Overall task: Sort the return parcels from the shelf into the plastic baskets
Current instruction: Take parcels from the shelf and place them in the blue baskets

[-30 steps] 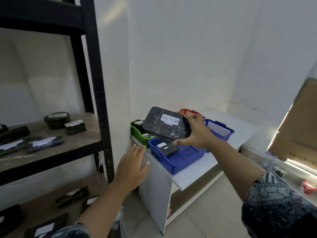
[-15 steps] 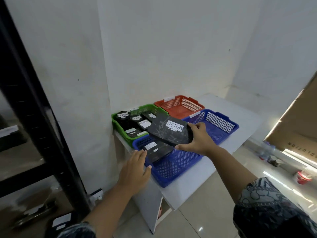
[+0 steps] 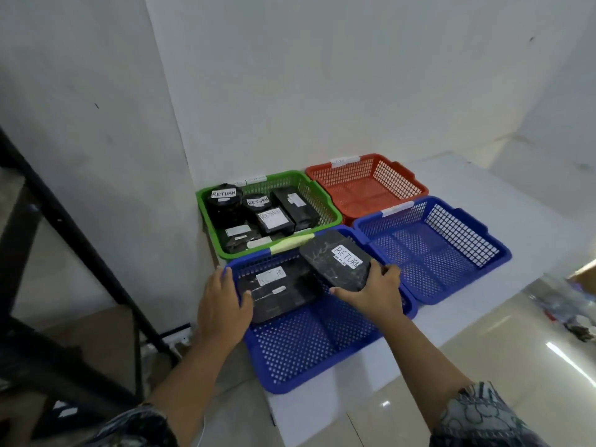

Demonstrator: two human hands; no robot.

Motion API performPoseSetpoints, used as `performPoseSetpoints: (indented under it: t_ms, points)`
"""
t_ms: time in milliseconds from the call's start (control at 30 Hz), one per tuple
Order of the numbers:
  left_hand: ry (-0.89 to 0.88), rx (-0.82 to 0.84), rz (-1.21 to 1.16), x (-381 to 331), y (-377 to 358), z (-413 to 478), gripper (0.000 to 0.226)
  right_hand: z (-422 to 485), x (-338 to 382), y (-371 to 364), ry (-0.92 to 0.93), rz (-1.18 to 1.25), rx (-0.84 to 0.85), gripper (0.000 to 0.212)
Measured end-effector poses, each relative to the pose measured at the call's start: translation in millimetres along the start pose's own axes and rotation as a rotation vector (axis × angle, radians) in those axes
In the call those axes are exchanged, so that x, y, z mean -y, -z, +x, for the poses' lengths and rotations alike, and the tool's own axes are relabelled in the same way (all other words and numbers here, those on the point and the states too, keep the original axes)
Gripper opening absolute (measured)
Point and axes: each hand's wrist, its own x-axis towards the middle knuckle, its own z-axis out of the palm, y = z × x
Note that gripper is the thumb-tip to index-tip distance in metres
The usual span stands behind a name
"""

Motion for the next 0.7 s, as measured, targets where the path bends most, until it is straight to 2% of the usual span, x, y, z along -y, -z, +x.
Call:
performPoseSetpoints:
  t_ms: [167, 367, 567, 700]
  points:
    - [0.151, -0.057, -0.076, -1, -22, 10, 0.057, 11, -11, -21, -0.123, 0.075, -0.045, 0.11]
    - [0.207, -0.108, -0.148, 1, -36, 13, 0.058, 20, -10, -40, -0.195, 0.008, 0.069, 0.114]
    - [0.164, -0.128, -0.193, 8, -41, 14, 0.053, 26, -15, -44, -0.146, -0.096, 0.214, 0.112]
    - [0.159, -0.141, -0.226, 9, -43, 13, 0.053, 28, -27, -39, -0.041, -0.162, 0.33, 0.106]
